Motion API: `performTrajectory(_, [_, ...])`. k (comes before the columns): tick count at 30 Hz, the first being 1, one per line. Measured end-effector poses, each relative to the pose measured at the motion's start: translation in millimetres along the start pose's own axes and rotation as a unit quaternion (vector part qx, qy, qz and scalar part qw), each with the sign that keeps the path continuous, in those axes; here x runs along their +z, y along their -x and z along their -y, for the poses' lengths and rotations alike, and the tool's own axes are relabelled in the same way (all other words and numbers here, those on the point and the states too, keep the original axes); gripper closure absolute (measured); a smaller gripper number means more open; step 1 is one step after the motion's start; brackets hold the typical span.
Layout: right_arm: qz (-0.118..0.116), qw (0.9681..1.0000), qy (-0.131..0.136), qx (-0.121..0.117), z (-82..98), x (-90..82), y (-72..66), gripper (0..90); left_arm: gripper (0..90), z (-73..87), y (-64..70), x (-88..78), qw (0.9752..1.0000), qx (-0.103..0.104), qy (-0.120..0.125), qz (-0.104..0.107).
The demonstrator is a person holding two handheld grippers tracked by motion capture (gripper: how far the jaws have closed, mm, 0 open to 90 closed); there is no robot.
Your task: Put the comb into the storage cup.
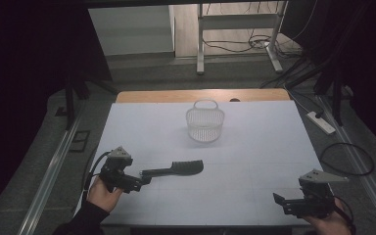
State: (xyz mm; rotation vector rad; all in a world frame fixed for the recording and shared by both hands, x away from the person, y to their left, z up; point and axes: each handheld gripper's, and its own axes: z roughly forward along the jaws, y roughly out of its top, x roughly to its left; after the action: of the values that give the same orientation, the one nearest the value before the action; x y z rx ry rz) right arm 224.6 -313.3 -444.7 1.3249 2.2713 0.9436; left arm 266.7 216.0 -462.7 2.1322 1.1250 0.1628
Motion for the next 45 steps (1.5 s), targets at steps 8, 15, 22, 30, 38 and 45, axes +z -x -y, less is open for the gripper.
performTrajectory(8, [-0.001,1.0000,-0.001,0.000,-0.1,0.4,0.1,0.0,0.0,-11.6,1.3,6.7,1.0000,0.002,-0.003,0.002])
performTrajectory(15, [-0.001,1.0000,-0.002,-0.001,-0.2,0.7,0.1,0.0,0.0,-21.0,1.8,12.7,0.9999,0.004,-0.010,-0.004])
performTrajectory(22, [-0.002,1.0000,-0.003,0.000,-0.3,0.9,0.1,0.0,0.0,-30.8,2.7,22.9,0.9996,0.012,-0.026,-0.004])
performTrajectory(30, [-0.002,1.0000,-0.004,-0.001,-0.3,1.1,0.1,0.0,0.0,-38.4,2.4,31.4,0.9993,0.018,-0.034,-0.003])
performTrajectory(38, [-0.003,1.0000,-0.006,-0.001,-0.4,1.5,0.0,0.0,0.0,-47.4,1.7,41.9,0.9988,0.022,-0.044,-0.001])
performTrajectory(45, [-0.003,1.0000,-0.007,-0.002,-0.6,1.8,-0.1,0.0,0.0,-54.8,1.1,49.7,0.9979,0.032,-0.055,0.010])
